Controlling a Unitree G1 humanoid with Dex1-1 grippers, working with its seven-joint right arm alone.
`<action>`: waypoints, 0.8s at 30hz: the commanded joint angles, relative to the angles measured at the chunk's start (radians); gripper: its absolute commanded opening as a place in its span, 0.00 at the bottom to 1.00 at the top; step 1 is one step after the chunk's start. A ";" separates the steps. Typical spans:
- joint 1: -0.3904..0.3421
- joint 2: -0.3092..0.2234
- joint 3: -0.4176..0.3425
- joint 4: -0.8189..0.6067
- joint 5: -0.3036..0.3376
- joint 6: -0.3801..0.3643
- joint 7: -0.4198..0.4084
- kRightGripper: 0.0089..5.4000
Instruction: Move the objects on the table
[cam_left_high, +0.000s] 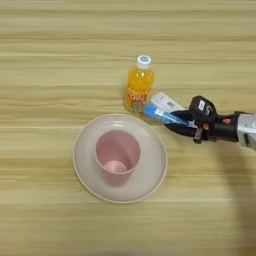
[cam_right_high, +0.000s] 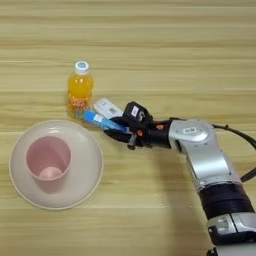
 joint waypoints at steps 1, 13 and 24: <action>-0.045 -0.031 -0.002 -0.011 -0.007 -0.041 -0.023 0.26; -0.027 -0.009 0.036 0.048 -0.040 -0.080 -0.030 0.26; -0.035 -0.005 0.030 0.051 -0.039 -0.079 -0.041 0.37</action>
